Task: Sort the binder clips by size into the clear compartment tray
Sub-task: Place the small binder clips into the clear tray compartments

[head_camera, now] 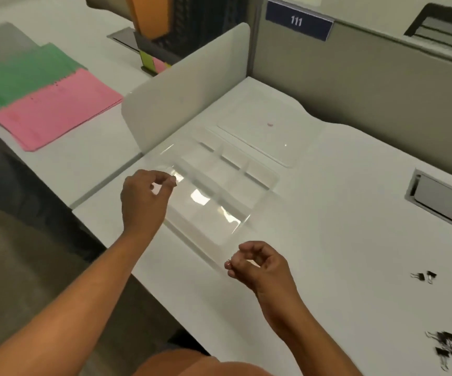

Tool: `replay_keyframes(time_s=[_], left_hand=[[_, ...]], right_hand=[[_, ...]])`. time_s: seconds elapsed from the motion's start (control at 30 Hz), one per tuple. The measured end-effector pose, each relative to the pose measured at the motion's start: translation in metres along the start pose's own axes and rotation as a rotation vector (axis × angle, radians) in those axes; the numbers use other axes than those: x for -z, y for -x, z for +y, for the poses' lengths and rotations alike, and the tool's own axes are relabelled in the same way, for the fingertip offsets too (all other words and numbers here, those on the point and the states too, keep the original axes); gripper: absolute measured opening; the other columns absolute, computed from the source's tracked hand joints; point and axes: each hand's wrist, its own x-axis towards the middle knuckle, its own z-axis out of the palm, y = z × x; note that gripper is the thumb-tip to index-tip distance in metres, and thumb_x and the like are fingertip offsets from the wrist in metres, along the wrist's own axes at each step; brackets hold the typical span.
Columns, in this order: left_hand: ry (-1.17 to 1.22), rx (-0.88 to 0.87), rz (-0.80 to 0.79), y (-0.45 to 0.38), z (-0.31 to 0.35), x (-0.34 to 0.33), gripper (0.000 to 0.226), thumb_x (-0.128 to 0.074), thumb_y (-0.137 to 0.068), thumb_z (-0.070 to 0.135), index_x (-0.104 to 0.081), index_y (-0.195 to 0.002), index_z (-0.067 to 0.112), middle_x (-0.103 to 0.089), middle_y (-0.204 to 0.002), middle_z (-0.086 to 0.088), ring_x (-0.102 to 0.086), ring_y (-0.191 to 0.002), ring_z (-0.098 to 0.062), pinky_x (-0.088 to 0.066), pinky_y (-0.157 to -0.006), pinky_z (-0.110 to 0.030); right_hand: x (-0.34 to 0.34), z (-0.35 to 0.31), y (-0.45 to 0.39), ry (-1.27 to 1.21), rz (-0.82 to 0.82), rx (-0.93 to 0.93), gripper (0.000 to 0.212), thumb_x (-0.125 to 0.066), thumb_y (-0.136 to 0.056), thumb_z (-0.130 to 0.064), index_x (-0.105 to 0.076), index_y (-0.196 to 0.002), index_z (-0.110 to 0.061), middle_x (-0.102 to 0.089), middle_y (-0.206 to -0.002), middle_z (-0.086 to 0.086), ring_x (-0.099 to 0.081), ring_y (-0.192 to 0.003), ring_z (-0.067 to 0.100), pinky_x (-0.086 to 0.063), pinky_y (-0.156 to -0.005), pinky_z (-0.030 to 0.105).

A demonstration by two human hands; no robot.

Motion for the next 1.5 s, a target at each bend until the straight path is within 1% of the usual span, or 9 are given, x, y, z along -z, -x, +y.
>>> replay_keyframes(time_s=[0.1,0.23,0.4,0.57,0.7,0.97,1.23,1.37,1.5], left_hand=[[-0.151,0.022,0.005,-0.044,-0.035,-0.003,0.016,-0.068,-0.097,0.04,-0.08,-0.096,0.029,-0.064,-0.102,0.007,-0.055,-0.112,-0.024,-0.047,-0.1,-0.056],[-0.325,0.018,-0.17,-0.061,-0.066,-0.011,0.015,-0.069,-0.097,0.037,-0.079,-0.104,0.029,-0.054,-0.122,0.003,-0.041,-0.124,-0.029,-0.045,-0.103,-0.053],[-0.238,-0.057,-0.105,-0.047,-0.072,-0.007,0.021,-0.07,-0.097,0.021,-0.076,-0.117,0.025,-0.051,-0.128,-0.001,-0.041,-0.119,-0.023,-0.057,-0.084,-0.044],[-0.133,-0.144,-0.082,-0.011,-0.064,-0.008,0.015,-0.076,-0.092,0.012,-0.079,-0.105,0.019,-0.057,-0.121,-0.005,-0.04,-0.108,-0.011,-0.052,-0.077,-0.03],[-0.076,-0.23,-0.103,0.01,-0.062,-0.01,0.014,-0.078,-0.089,0.007,-0.079,-0.099,0.016,-0.059,-0.113,-0.004,-0.044,-0.104,-0.012,-0.056,-0.078,-0.035],[-0.016,-0.603,-0.17,0.038,-0.01,-0.034,0.017,-0.063,-0.092,0.019,-0.08,-0.093,0.015,-0.065,-0.1,-0.008,-0.051,-0.098,-0.018,-0.05,-0.078,-0.032],[0.186,-0.955,-0.523,0.114,0.086,-0.129,0.011,-0.068,-0.089,0.005,-0.076,-0.093,0.012,-0.065,-0.098,-0.006,-0.058,-0.093,-0.02,-0.049,-0.079,-0.029],[0.201,-0.973,-0.734,0.16,0.122,-0.182,0.013,-0.067,-0.091,0.004,-0.073,-0.097,0.014,-0.061,-0.099,0.0,-0.056,-0.087,-0.016,-0.049,-0.07,-0.024],[0.117,-0.993,-0.885,0.196,0.159,-0.241,0.014,-0.065,-0.096,0.011,-0.072,-0.106,0.018,-0.062,-0.105,0.004,-0.061,-0.093,-0.015,-0.056,-0.071,-0.033]], right_hand=[[-0.043,-0.02,-0.03,0.179,-0.023,0.066,0.022,-0.083,-0.086,-0.005,-0.072,-0.104,-0.013,-0.076,-0.099,0.012,-0.079,-0.088,0.028,-0.064,-0.089,0.039],[-0.086,-0.041,-0.065,0.375,-0.031,0.228,0.015,-0.082,-0.089,-0.012,-0.074,-0.099,-0.02,-0.076,-0.094,-0.002,-0.074,-0.084,0.018,-0.063,-0.073,0.029],[-0.129,-0.065,-0.111,0.668,0.021,0.49,0.006,-0.077,-0.094,-0.022,-0.072,-0.098,-0.024,-0.072,-0.097,-0.014,-0.067,-0.09,0.0,-0.051,-0.071,0.009],[-0.163,-0.065,-0.165,0.943,-0.07,0.803,0.008,-0.073,-0.097,-0.01,-0.074,-0.104,-0.012,-0.073,-0.101,-0.001,-0.066,-0.088,0.01,-0.056,-0.082,0.023],[-0.158,-0.05,-0.177,1.04,-0.042,0.79,0.012,-0.073,-0.098,-0.015,-0.076,-0.11,-0.016,-0.075,-0.113,0.0,-0.067,-0.106,0.017,-0.05,-0.097,0.027],[-0.055,-0.018,-0.087,0.718,0.335,0.637,0.022,-0.068,-0.094,0.002,-0.07,-0.106,-0.016,-0.07,-0.102,-0.007,-0.067,-0.093,0.009,-0.05,-0.081,0.011],[0.096,0.018,-0.015,0.525,0.85,0.459,0.026,-0.064,-0.096,0.001,-0.071,-0.104,-0.022,-0.071,-0.105,-0.01,-0.068,-0.09,0.009,-0.052,-0.07,0.018],[0.192,0.021,-0.004,0.551,1.037,0.382,0.023,-0.06,-0.098,-0.002,-0.071,-0.107,-0.02,-0.067,-0.108,-0.005,-0.066,-0.088,0.008,-0.058,-0.076,0.035],[0.275,0.022,-0.001,0.747,1.056,0.356,0.032,-0.055,-0.094,0.008,-0.07,-0.111,-0.013,-0.065,-0.115,0.001,-0.066,-0.104,0.022,-0.049,-0.087,0.03]])
